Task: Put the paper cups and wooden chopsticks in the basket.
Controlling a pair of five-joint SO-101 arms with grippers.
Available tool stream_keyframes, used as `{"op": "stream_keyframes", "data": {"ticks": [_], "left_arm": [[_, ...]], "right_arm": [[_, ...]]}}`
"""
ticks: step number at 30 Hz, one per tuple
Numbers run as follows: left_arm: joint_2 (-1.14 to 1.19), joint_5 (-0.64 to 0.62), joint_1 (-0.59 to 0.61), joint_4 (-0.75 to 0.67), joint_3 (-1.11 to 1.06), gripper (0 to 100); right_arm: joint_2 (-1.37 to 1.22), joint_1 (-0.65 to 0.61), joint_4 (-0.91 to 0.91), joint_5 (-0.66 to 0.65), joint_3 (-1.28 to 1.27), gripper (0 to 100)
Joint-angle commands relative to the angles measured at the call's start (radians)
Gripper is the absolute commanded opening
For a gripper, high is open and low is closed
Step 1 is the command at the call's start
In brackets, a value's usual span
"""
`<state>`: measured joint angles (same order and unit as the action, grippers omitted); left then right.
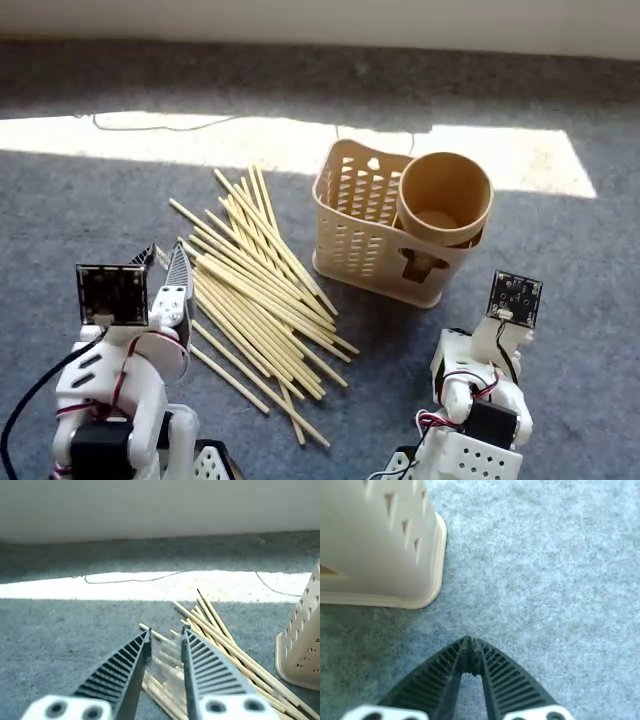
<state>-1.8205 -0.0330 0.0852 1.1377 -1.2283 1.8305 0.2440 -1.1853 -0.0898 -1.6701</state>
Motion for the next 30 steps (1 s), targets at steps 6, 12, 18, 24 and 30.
{"op": "stream_keyframes", "data": {"ticks": [6, 12, 18, 24, 30], "left_arm": [[0.004, -0.009, 0.054, -0.103, -0.159, 11], [0.004, -0.005, 0.102, -0.198, -0.254, 11], [0.004, -0.005, 0.102, -0.235, -0.285, 11], [0.004, -0.005, 0.102, -0.235, -0.288, 11], [0.005, -0.005, 0.104, -0.233, -0.286, 11]], "right_arm": [[0.007, 0.005, 0.021, 0.005, -0.108, 1.9], [0.007, 0.005, 0.022, 0.005, -0.107, 1.9], [0.007, 0.004, 0.022, 0.003, -0.105, 1.9], [0.007, 0.004, 0.03, 0.003, -0.104, 1.9], [0.007, 0.004, 0.045, 0.003, -0.104, 1.9]]}}
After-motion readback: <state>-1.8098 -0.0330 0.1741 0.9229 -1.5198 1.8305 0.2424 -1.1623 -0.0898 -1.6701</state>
